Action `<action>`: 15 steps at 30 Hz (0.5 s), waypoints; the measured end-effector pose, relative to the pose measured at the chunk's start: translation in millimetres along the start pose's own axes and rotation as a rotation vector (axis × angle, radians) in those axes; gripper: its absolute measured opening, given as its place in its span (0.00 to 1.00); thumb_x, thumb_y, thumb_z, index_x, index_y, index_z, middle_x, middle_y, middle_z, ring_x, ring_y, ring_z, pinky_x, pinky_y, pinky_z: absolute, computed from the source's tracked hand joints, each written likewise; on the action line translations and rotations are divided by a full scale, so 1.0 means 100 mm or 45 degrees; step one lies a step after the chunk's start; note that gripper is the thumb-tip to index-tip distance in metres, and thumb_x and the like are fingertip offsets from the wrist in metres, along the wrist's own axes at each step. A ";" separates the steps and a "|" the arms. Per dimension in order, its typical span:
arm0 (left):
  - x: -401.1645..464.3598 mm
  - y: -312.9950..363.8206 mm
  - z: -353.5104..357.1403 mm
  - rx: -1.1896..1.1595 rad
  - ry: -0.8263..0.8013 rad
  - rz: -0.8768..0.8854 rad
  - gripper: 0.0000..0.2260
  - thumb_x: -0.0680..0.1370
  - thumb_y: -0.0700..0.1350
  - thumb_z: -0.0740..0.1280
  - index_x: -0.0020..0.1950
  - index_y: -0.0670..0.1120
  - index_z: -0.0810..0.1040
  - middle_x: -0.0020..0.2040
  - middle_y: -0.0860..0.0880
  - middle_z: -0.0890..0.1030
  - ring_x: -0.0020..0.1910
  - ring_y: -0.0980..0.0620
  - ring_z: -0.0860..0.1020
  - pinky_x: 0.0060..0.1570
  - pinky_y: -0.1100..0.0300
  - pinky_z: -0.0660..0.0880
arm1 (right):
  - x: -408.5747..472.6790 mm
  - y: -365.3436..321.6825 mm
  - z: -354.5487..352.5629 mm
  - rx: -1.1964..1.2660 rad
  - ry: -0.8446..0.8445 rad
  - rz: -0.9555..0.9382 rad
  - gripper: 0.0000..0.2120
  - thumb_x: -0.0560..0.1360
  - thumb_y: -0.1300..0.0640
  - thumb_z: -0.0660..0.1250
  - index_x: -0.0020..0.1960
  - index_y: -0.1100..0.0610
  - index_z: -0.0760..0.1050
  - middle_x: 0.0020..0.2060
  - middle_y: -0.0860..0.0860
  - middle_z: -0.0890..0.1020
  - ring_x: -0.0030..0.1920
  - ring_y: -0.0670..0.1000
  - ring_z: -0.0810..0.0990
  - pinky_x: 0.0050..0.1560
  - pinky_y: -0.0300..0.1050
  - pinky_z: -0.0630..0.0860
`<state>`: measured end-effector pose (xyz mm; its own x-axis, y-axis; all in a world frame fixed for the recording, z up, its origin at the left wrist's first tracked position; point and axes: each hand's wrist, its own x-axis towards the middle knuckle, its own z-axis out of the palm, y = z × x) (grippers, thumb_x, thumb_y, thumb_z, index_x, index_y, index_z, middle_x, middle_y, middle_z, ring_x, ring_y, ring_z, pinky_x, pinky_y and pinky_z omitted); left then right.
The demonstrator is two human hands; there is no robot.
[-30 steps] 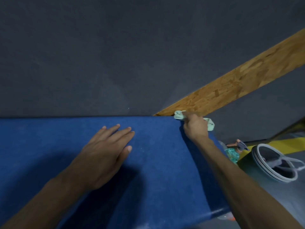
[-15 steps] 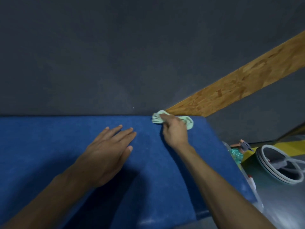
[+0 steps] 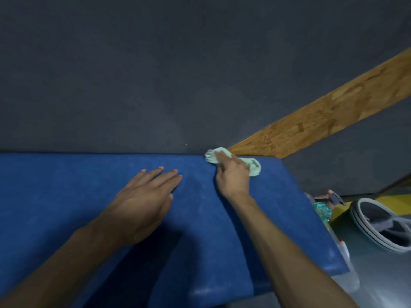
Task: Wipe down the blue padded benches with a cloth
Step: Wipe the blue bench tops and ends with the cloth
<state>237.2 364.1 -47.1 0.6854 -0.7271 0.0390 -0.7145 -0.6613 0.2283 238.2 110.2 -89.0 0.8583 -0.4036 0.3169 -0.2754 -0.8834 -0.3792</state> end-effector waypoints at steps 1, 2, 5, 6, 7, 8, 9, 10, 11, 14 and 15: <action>0.01 0.02 0.00 0.003 -0.008 -0.005 0.38 0.72 0.58 0.30 0.81 0.55 0.52 0.81 0.59 0.52 0.80 0.54 0.48 0.76 0.58 0.40 | -0.07 -0.06 0.03 0.046 -0.052 -0.111 0.20 0.76 0.60 0.59 0.66 0.50 0.77 0.60 0.58 0.81 0.57 0.63 0.78 0.60 0.56 0.75; 0.02 0.03 0.00 0.000 -0.009 -0.005 0.38 0.71 0.58 0.30 0.81 0.55 0.52 0.81 0.59 0.51 0.80 0.54 0.48 0.77 0.57 0.41 | -0.14 -0.08 0.01 0.073 -0.110 -0.240 0.21 0.77 0.60 0.59 0.67 0.49 0.76 0.63 0.56 0.80 0.62 0.63 0.77 0.63 0.56 0.73; 0.04 0.03 0.01 -0.035 0.008 0.001 0.38 0.72 0.58 0.32 0.80 0.54 0.55 0.81 0.58 0.54 0.80 0.54 0.50 0.78 0.56 0.44 | -0.08 0.21 -0.22 0.092 -0.166 -0.417 0.21 0.78 0.64 0.61 0.69 0.53 0.75 0.69 0.52 0.76 0.70 0.55 0.73 0.72 0.47 0.66; 0.03 0.01 0.00 -0.030 0.013 0.003 0.37 0.72 0.58 0.32 0.80 0.54 0.55 0.81 0.58 0.54 0.80 0.53 0.51 0.78 0.56 0.44 | -0.01 0.37 -0.33 0.058 -0.141 -0.336 0.21 0.78 0.65 0.61 0.69 0.53 0.75 0.69 0.52 0.76 0.70 0.54 0.73 0.72 0.41 0.64; 0.01 0.00 -0.01 -0.022 0.020 0.007 0.37 0.72 0.57 0.33 0.80 0.54 0.56 0.80 0.58 0.55 0.80 0.53 0.51 0.77 0.56 0.44 | 0.04 0.56 -0.43 0.005 -0.123 -0.202 0.21 0.79 0.65 0.61 0.69 0.53 0.75 0.69 0.52 0.76 0.69 0.54 0.74 0.69 0.39 0.64; 0.00 -0.01 -0.02 -0.015 0.023 0.011 0.36 0.73 0.57 0.33 0.80 0.54 0.56 0.80 0.58 0.55 0.80 0.53 0.52 0.77 0.57 0.44 | 0.08 0.74 -0.50 -0.034 -0.097 -0.038 0.20 0.79 0.64 0.60 0.70 0.53 0.74 0.68 0.54 0.77 0.67 0.57 0.74 0.66 0.41 0.67; -0.01 -0.02 -0.02 -0.013 0.024 0.010 0.36 0.73 0.57 0.34 0.80 0.54 0.57 0.80 0.58 0.55 0.80 0.53 0.53 0.77 0.57 0.44 | 0.12 0.85 -0.54 -0.053 -0.072 0.098 0.20 0.80 0.63 0.60 0.70 0.53 0.74 0.66 0.56 0.78 0.65 0.59 0.75 0.64 0.45 0.70; -0.03 -0.04 -0.02 -0.020 0.027 0.004 0.36 0.73 0.57 0.34 0.80 0.55 0.58 0.80 0.58 0.56 0.80 0.53 0.53 0.77 0.57 0.44 | 0.13 0.88 -0.52 -0.056 -0.054 0.176 0.19 0.80 0.62 0.59 0.70 0.54 0.74 0.64 0.58 0.79 0.63 0.61 0.76 0.61 0.48 0.71; -0.04 -0.05 -0.02 -0.032 0.029 0.001 0.36 0.73 0.58 0.35 0.79 0.55 0.59 0.80 0.58 0.57 0.80 0.53 0.54 0.76 0.57 0.44 | 0.13 0.80 -0.47 -0.057 -0.050 0.204 0.19 0.80 0.62 0.59 0.69 0.54 0.74 0.61 0.59 0.79 0.60 0.62 0.77 0.60 0.50 0.73; -0.05 -0.06 -0.03 -0.024 0.016 -0.015 0.37 0.72 0.58 0.33 0.80 0.56 0.56 0.80 0.60 0.55 0.80 0.55 0.51 0.76 0.59 0.41 | 0.06 0.26 -0.17 0.009 -0.040 0.042 0.20 0.76 0.62 0.58 0.64 0.54 0.79 0.57 0.61 0.82 0.54 0.65 0.80 0.56 0.55 0.77; -0.05 -0.05 -0.04 -0.024 0.005 -0.023 0.38 0.71 0.58 0.32 0.80 0.56 0.55 0.80 0.60 0.53 0.80 0.55 0.50 0.76 0.59 0.41 | 0.02 0.06 -0.06 0.048 -0.051 -0.041 0.21 0.74 0.62 0.57 0.63 0.54 0.80 0.55 0.61 0.82 0.52 0.65 0.80 0.55 0.55 0.77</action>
<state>237.5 372.0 -44.0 0.6990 -0.7141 0.0385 -0.6991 -0.6710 0.2470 235.6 103.2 -85.1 0.8832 -0.3647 0.2949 -0.2316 -0.8859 -0.4018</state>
